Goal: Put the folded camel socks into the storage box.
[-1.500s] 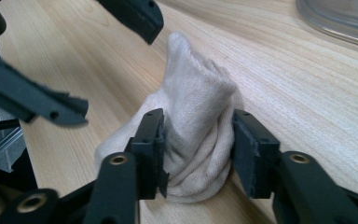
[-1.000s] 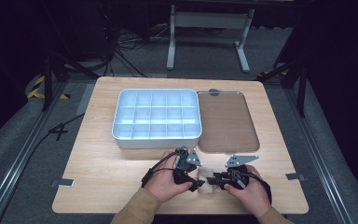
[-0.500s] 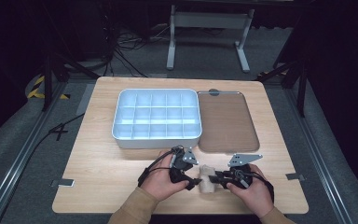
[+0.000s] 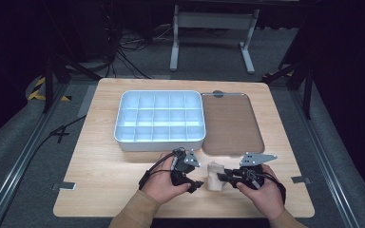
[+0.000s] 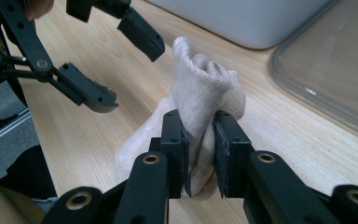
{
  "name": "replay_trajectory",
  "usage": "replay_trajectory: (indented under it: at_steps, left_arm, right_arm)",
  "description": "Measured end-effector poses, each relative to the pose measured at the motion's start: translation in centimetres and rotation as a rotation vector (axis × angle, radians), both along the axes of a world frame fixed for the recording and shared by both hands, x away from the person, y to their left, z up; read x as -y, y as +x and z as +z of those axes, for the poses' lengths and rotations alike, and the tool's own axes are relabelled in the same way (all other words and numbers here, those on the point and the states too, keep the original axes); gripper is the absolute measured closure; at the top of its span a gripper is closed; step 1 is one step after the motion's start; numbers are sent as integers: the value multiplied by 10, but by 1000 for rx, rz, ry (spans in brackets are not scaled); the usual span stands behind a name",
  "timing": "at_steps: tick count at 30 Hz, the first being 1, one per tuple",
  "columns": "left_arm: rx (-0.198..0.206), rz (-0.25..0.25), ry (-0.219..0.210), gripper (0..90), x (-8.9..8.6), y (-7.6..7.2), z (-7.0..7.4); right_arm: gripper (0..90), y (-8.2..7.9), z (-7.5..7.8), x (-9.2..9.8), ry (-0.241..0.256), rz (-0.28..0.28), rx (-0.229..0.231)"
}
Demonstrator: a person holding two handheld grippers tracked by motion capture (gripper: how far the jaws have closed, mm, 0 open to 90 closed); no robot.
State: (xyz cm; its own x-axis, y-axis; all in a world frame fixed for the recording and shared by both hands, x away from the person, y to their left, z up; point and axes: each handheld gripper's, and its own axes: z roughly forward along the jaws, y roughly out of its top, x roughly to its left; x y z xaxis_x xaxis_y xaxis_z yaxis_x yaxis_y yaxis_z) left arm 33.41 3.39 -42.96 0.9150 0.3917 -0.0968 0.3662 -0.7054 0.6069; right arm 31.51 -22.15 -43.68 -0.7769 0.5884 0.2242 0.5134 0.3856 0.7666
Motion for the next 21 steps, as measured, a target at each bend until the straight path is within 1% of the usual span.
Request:
replay_trajectory:
  at_steps: [11, 21]
  left_arm:
    - [-5, 5, 11, 343, -1, 0, -1]
    - [-4, 5, 20, 344, -2, 0, -1]
  right_arm:
    - [761, 2, 11, 9, 34, -37, 46]
    - [761, 3, 18, 12, 36, -52, 76]
